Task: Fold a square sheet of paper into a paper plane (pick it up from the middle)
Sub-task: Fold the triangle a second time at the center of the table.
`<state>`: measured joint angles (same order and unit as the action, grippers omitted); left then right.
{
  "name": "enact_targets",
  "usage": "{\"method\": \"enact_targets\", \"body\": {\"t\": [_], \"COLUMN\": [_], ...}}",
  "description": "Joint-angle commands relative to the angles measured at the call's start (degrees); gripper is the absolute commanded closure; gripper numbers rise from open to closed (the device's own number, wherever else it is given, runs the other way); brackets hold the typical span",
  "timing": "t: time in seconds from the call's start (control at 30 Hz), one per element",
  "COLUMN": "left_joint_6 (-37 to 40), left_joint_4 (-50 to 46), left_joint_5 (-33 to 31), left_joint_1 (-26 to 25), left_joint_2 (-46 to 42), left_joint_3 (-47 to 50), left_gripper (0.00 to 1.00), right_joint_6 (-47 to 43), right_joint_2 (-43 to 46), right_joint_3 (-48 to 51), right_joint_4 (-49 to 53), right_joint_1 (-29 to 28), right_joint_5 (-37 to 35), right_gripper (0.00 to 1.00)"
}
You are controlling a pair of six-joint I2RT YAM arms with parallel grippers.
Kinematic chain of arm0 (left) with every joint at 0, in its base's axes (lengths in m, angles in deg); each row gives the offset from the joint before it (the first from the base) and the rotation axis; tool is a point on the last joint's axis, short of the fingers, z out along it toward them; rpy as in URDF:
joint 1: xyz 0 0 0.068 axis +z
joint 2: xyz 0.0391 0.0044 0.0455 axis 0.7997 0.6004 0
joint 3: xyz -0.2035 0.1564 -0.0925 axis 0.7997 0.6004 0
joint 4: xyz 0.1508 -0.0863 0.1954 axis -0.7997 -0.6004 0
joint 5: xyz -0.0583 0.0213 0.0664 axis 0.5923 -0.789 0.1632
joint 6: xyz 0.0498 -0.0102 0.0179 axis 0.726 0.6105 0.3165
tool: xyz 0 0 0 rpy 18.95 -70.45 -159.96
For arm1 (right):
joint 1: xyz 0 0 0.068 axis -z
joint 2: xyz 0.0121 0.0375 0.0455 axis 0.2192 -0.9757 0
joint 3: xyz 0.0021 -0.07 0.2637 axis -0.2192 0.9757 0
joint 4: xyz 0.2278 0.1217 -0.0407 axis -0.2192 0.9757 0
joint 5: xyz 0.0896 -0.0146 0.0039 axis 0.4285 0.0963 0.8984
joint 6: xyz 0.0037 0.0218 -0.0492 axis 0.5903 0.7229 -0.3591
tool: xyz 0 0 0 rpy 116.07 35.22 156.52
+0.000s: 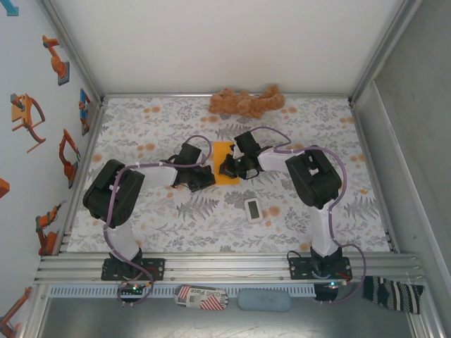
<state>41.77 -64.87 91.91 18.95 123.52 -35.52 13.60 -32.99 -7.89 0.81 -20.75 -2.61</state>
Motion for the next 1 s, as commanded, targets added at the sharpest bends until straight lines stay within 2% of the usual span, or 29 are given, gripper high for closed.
{"method": "enact_targets", "body": {"t": [0.0, 0.13, 0.3, 0.57, 0.77, 0.97], "left_joint_6": [3.16, 1.73, -1.82, -2.03, -3.09, -5.57], "left_joint_4": [-7.55, -3.78, 0.45, 0.3, 1.62, 4.64], "left_joint_5": [-1.62, -0.55, 2.49, -0.15, -1.18, 0.97], "left_joint_1": [-0.29, -0.3, -1.56, -1.88, -0.69, 0.47], "left_joint_2": [-4.49, -5.63, 0.48, 4.18, 4.48, -0.28], "left_joint_3": [0.29, -1.95, -4.59, -5.35, -1.53, 6.1], "left_gripper": [1.0, 1.0, 1.0, 1.0, 1.0, 1.0], "right_joint_6": [0.54, 0.65, 0.65, 0.65, 0.65, 0.49], "right_joint_2": [-3.8, -3.82, -3.98, -3.97, -4.07, -4.0], "right_joint_3": [2.6, 2.51, 2.34, 2.29, 2.32, 2.68], "right_joint_4": [5.44, 5.49, 5.5, 5.46, 5.47, 5.42], "right_joint_1": [0.26, 0.32, 0.28, 0.27, 0.27, 0.27], "right_joint_5": [-6.1, -6.19, -6.11, -6.04, -6.19, -6.1], "right_gripper": [1.0, 1.0, 1.0, 1.0, 1.0, 1.0]}}
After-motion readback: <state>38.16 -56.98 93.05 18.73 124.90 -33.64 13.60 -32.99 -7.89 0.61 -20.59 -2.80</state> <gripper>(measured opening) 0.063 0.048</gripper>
